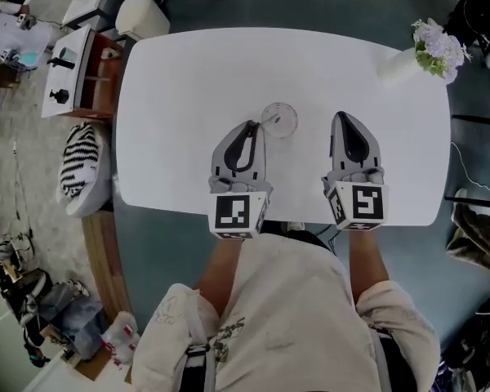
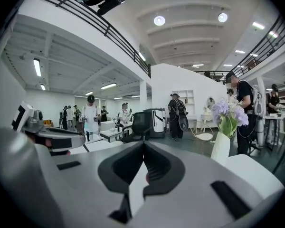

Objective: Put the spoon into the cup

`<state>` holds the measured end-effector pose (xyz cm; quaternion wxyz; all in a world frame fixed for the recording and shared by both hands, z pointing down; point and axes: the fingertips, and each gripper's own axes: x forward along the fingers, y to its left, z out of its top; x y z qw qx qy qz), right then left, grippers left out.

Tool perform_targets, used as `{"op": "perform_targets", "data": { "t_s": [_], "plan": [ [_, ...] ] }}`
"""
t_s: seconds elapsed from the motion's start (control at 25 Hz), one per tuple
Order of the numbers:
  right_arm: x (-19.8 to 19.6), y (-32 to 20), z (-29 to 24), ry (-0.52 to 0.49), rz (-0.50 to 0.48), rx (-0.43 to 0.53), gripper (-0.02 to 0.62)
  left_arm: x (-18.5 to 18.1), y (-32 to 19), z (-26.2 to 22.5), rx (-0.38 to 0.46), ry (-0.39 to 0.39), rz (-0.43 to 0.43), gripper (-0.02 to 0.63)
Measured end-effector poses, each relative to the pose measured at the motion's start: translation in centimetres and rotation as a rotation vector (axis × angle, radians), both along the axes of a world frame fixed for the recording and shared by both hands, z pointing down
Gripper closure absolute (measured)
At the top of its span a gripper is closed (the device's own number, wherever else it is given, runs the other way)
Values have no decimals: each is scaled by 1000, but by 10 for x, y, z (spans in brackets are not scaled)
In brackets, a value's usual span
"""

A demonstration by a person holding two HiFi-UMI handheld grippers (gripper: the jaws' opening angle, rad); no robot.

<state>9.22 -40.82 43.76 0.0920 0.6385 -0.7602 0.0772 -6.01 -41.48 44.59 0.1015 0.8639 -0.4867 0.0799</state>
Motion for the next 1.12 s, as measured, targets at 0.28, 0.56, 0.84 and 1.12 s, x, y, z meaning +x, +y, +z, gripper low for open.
{"op": "perform_targets", "data": {
  "t_s": [0.28, 0.56, 0.84, 1.12],
  "plan": [
    [-4, -23, 38, 39, -3, -80, 607, -1, -27, 62, -109, 26, 14, 568],
    [-4, -23, 63, 38, 16, -106, 607, 8, -30, 111, -199, 46, 30, 568],
    [-4, -26, 74, 5, 11, -131, 607, 12, -29, 141, -266, 54, 30, 568],
    [-11, -30, 85, 1, -12, -149, 607, 15, -32, 158, -295, 76, 16, 566]
  ]
}}
